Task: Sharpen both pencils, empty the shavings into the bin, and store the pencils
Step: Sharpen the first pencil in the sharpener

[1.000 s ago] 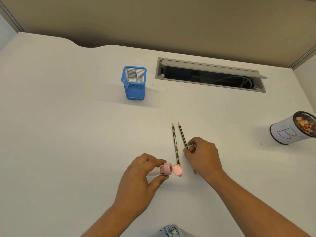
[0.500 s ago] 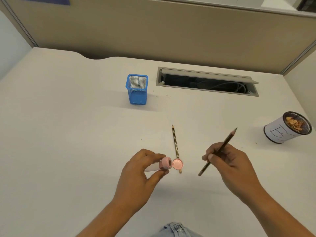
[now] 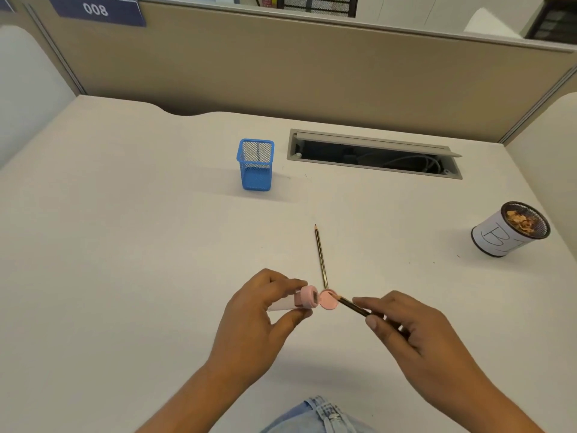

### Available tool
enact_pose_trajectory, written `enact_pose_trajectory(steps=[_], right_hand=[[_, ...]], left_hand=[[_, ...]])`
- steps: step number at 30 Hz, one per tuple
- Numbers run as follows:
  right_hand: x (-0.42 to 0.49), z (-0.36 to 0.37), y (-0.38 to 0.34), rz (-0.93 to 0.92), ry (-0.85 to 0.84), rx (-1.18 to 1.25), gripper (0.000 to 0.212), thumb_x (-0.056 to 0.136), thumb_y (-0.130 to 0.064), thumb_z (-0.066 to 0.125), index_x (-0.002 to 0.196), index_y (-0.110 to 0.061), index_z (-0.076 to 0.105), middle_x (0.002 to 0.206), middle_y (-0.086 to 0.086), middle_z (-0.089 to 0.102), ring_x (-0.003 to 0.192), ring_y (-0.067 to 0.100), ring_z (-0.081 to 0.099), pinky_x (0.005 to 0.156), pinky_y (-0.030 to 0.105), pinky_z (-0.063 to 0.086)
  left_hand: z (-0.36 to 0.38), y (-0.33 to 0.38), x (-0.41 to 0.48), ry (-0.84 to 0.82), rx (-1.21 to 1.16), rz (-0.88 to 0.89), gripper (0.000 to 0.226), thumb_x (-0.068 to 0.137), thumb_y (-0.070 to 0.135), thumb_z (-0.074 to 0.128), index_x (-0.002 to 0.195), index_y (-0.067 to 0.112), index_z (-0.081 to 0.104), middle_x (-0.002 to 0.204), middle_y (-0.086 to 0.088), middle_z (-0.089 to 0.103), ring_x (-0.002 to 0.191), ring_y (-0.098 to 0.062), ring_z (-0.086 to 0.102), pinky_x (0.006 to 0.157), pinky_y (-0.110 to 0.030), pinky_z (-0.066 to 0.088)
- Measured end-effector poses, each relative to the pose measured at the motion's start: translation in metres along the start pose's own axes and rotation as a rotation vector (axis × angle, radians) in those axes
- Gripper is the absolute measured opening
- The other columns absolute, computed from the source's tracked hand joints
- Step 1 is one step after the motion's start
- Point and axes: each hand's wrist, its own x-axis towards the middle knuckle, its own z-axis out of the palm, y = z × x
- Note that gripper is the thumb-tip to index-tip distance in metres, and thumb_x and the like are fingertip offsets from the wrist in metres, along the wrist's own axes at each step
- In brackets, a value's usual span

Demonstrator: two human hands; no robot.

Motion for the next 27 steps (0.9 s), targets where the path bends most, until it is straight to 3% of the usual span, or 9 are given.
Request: enact_pose_trajectory(steps=[3,8,14,17,21,27], right_hand=[[-0.002,-0.001,-0.007,0.048,0.017,-0.013,0.019,0.089,-0.025,0.069,0.091,-0.044,0.067,0.090,-0.023,0.066,0.077,0.006,0.059,0.059,0.013,0.043],[-0.003,0.000,-0.015,0.030,0.019,-0.122,0.014,0.087,-0.029,0.071,0.081,-0.040,0.064,0.093,-0.027,0.065,0.087,0.005,0.060,0.057,0.017,0.041],[-0.004,-0.005,-0.015,-0.119,-0.044,-0.239,0.030,0.082,-0.010,0.074,0.093,-0.038,0.071,0.094,-0.023,0.062,0.084,0.002,0.062,0.066,0.009,0.045],[-0.003,-0.013,-0.015,-0.169,-0.016,-0.301,0.019,0.080,-0.016,0.079,0.089,-0.032,0.074,0.088,-0.024,0.061,0.075,0.001,0.062,0.059,0.007,0.042],[-0.001,-0.022,-0.024,-0.302,0.082,-0.530,0.010,0.084,-0.030,0.074,0.091,-0.037,0.073,0.086,-0.022,0.065,0.066,0.005,0.058,0.047,0.023,0.045],[-0.001,-0.034,-0.028,-0.482,0.106,-0.582,0.022,0.091,-0.037,0.056,0.098,-0.028,0.076,0.081,-0.015,0.067,0.067,0.013,0.058,0.045,0.028,0.044]], left_hand=[[0.000,-0.001,-0.004,-0.006,0.014,0.003,0.027,0.079,0.030,0.078,0.104,0.039,0.071,0.096,0.021,0.062,0.098,-0.003,0.059,0.060,-0.008,0.037],[-0.001,-0.001,-0.010,-0.028,0.072,0.019,0.029,0.079,0.034,0.077,0.107,0.039,0.071,0.095,0.021,0.060,0.093,-0.004,0.056,0.058,-0.009,0.035],[-0.005,-0.001,-0.016,-0.038,0.123,0.023,0.030,0.079,0.035,0.077,0.108,0.040,0.070,0.094,0.022,0.059,0.090,-0.004,0.056,0.065,-0.009,0.035],[-0.008,0.000,-0.019,-0.056,0.116,0.015,0.031,0.079,0.038,0.076,0.109,0.041,0.070,0.094,0.022,0.060,0.091,-0.003,0.056,0.067,-0.008,0.036],[-0.013,0.004,-0.022,-0.100,0.087,0.024,0.032,0.080,0.041,0.075,0.111,0.041,0.070,0.095,0.022,0.060,0.093,-0.004,0.056,0.071,-0.009,0.037],[-0.025,0.010,-0.024,-0.169,0.068,0.080,0.032,0.083,0.044,0.071,0.114,0.040,0.068,0.091,0.025,0.064,0.083,-0.007,0.059,0.071,-0.016,0.043]])
